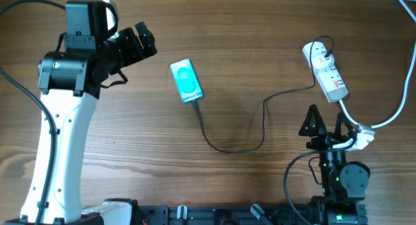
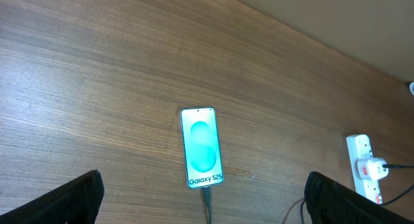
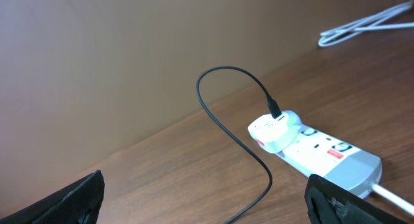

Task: Plug charger to phone and switch on socket

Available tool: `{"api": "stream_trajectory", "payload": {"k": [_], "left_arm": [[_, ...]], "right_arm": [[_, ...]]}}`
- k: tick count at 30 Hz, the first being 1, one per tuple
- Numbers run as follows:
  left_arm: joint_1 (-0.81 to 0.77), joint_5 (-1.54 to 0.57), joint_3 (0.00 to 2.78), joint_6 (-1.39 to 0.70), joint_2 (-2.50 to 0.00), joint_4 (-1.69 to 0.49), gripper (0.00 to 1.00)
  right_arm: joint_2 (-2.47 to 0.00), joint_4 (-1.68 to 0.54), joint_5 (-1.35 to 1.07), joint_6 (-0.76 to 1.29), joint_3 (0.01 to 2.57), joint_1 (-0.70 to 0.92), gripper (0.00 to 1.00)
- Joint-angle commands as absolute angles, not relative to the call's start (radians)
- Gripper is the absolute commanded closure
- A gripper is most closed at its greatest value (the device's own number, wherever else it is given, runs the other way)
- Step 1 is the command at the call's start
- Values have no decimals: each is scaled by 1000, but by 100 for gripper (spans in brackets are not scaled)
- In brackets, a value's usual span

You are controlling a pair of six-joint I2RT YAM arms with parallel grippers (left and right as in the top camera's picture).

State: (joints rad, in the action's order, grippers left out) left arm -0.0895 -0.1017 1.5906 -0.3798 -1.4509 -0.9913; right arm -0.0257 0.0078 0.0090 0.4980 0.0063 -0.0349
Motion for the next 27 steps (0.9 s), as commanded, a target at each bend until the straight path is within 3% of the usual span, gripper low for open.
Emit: {"api": "stream_trajectory", "payload": {"k": [1,22,27], "left_arm": [[-86,-96,1592,-375,-1442,-989,0],[-86,-96,1592,-375,-1442,-989,0],[-88,27,1571,-371,-1364,-1058,0]], "right_arm": [[-3,10,29,397,5,-25,0],[-4,10,29,396,5,-25,0],[-4,10,29,395,5,-25,0]]}}
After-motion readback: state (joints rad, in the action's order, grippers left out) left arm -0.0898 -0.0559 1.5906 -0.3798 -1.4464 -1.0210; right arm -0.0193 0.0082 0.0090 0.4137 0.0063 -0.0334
